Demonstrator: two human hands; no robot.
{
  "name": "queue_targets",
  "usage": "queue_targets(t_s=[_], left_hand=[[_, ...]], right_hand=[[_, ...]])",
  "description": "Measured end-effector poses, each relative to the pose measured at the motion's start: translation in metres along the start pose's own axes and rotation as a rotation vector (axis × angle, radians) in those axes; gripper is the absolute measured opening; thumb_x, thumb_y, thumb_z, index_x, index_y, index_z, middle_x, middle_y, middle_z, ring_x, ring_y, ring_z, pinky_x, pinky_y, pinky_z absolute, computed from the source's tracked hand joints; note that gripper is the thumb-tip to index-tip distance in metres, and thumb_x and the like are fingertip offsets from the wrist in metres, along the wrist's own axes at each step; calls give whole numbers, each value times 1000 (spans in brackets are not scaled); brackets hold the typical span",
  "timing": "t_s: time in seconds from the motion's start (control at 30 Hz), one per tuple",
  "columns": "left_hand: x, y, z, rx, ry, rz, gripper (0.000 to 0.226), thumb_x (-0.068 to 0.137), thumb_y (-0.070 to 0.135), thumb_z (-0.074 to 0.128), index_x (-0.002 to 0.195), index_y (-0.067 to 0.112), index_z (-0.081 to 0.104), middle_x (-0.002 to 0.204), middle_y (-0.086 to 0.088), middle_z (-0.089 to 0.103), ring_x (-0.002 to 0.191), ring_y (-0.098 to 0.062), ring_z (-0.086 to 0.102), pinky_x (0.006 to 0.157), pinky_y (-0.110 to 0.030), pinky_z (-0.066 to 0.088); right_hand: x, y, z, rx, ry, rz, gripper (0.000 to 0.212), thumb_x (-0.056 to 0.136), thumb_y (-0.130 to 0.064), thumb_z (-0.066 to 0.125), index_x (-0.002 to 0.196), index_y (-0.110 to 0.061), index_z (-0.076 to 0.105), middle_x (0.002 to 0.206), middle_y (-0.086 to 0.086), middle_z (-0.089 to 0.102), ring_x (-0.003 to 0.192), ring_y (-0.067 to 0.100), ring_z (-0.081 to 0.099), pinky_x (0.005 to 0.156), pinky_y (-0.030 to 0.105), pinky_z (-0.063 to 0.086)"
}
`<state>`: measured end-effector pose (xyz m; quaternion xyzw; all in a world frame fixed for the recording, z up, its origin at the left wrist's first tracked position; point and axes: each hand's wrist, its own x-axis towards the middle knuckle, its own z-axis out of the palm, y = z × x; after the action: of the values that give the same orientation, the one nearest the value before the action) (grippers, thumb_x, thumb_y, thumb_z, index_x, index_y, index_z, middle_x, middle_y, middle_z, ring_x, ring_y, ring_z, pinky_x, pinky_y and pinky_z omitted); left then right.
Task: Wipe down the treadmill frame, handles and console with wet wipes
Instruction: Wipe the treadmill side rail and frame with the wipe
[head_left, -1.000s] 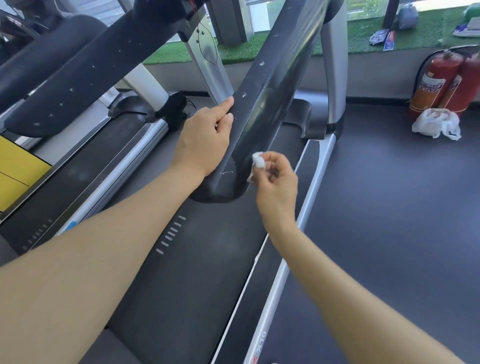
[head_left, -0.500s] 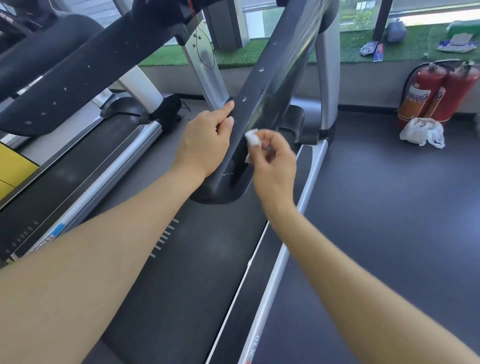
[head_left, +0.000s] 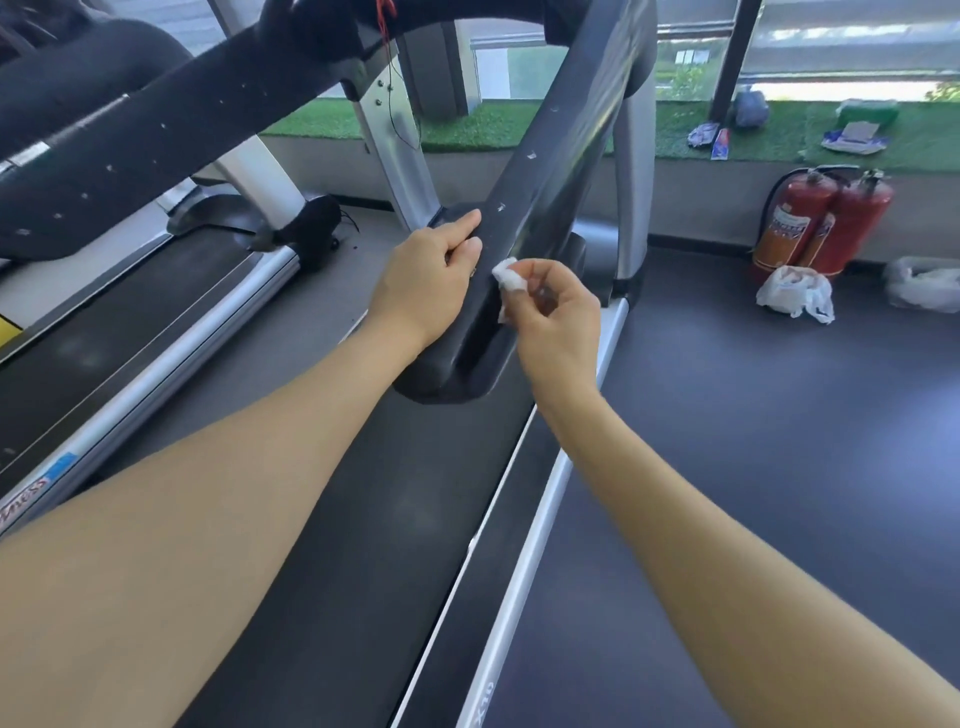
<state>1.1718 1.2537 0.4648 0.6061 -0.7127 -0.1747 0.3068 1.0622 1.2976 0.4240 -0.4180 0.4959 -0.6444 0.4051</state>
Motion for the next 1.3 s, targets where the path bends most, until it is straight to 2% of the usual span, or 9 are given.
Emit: queue_targets(t_s=[0.1,0.2,0.37,0.5,0.7,0.8,0.97,1.13,1.3], left_hand=[[0,1,0,-22,-6,-5,38,100,26,44,137,25,49,99,9,62,100,-13,56,82,-16,35],[-1,-1,1,-52,-10,-24,38,99,28,45,137,28,49,92,9,61,88,-8,53,75,-16,35],[-2,-3,1,-116,-20,-45,38,99,30,46,136,28,50,116,4,66,106,-14,58,92,-24,41],[-4,0,-2,-92,-39,-47,38,100,30,43,138,28,48,113,3,66,109,-13,55,87,-23,38],[-2,-1,-1,-113,-36,-54,38,99,32,45,137,29,49,124,3,63,118,-15,52,96,-27,39],[-4,0,-2,-112,-41,-50,38,100,32,43,137,29,48,115,5,65,105,-11,53,87,-24,38],[-4,0,-3,-119,-45,-41,39,100,31,42,138,27,47,105,8,65,90,-7,50,78,-21,38],[-5,1,-4,-108,-48,-44,39,101,32,41,139,28,46,116,5,64,109,-15,54,88,-27,43],[-4,1,-4,-95,-49,-41,39,101,32,40,139,29,45,117,4,65,113,-16,53,93,-31,44]], right_hand=[[3,0,-1,-6,4,6,6,89,-18,65,83,-18,65,78,0,64,66,11,56,81,46,53],[-45,8,-1,-1,-73,16,8,90,-17,64,82,-15,62,89,7,66,66,13,57,75,39,54],[-76,10,1,7,-112,-26,15,90,-9,62,78,-17,60,88,8,65,60,11,55,67,26,51],[-28,2,2,26,29,31,17,91,-13,62,76,-21,61,73,-6,60,62,10,53,73,37,52],[-93,9,6,45,-132,9,9,91,-8,61,82,-6,61,88,12,64,62,14,55,68,27,51],[-105,16,10,107,-180,10,15,90,-5,61,78,-13,61,95,16,64,65,18,58,73,32,54],[-108,25,16,133,-99,-11,16,91,-1,59,80,-14,59,96,21,60,70,18,59,74,32,55],[-101,27,12,171,20,30,10,93,-4,56,85,0,53,81,12,57,67,13,57,71,21,50],[-72,47,5,221,77,177,13,93,-5,57,81,-11,55,73,-10,57,65,10,54,72,20,50]])
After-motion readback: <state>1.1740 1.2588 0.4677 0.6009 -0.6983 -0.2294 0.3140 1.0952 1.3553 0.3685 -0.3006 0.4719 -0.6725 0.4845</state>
